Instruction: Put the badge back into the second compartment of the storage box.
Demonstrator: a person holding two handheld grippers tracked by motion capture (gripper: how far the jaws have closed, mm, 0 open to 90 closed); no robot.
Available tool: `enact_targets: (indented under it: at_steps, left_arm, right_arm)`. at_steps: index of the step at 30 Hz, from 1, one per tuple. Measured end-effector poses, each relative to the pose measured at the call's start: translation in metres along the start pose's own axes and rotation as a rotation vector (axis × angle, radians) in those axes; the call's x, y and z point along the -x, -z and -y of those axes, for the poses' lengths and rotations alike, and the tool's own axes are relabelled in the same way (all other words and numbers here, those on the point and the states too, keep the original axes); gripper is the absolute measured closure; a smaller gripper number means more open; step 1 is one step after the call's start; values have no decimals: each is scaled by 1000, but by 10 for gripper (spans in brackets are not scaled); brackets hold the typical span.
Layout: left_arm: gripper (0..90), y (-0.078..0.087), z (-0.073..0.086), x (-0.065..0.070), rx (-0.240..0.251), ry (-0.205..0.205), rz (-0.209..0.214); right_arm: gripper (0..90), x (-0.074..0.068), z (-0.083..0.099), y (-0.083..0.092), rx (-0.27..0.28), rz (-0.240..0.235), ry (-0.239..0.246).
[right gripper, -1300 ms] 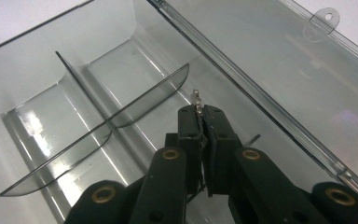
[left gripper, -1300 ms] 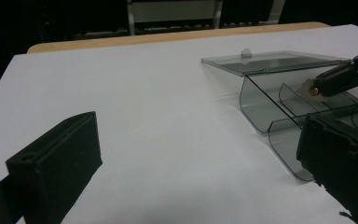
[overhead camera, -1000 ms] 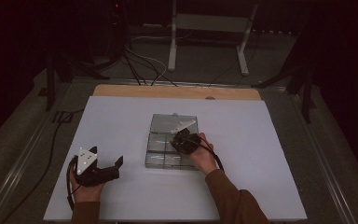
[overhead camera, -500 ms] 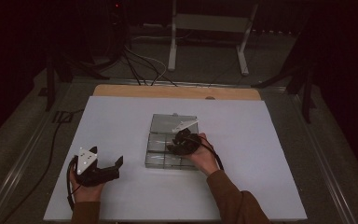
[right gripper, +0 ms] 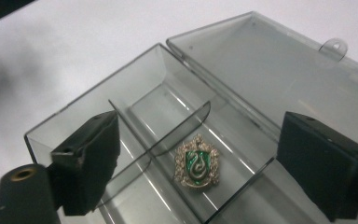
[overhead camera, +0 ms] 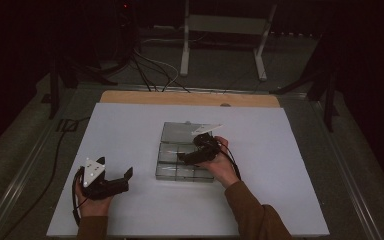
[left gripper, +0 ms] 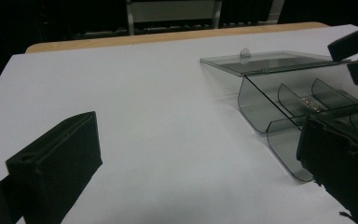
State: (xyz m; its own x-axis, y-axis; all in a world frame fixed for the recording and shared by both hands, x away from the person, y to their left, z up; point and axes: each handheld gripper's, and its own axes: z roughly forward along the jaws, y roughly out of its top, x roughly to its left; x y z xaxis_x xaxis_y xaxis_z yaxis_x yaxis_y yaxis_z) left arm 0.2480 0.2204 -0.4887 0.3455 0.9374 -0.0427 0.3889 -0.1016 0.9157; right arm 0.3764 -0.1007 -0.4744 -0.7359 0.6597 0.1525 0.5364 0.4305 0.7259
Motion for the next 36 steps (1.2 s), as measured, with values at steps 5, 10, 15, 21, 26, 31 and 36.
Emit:
enact_targets:
  at_steps: [5, 10, 15, 21, 26, 31, 36]
  left_arm:
    - [14, -1, 0, 2, -4, -4, 4]
    - [14, -2, -1, 3, -6, 0, 6]
    - [14, -3, -2, 6, -5, 2, 12]
    - [14, -5, -3, 8, -2, 11, 22]
    - [14, -7, -4, 10, 0, 15, 26]
    - [14, -9, -5, 13, -4, 13, 35]
    - [14, -11, -6, 14, -3, 14, 39]
  right_arm:
    - [9, -1, -4, 4, 17, 4, 1]
    - [0, 2, -7, 7, 46, 6, -3]
    - [0, 6, -13, 11, 63, 12, -5]
    - [0, 6, -25, 18, 79, 15, 7]
    - [0, 11, -32, 21, 89, 28, 7]
    - [0, 20, -34, 21, 86, 40, 0]
    - [0, 30, -33, 21, 101, 55, -25]
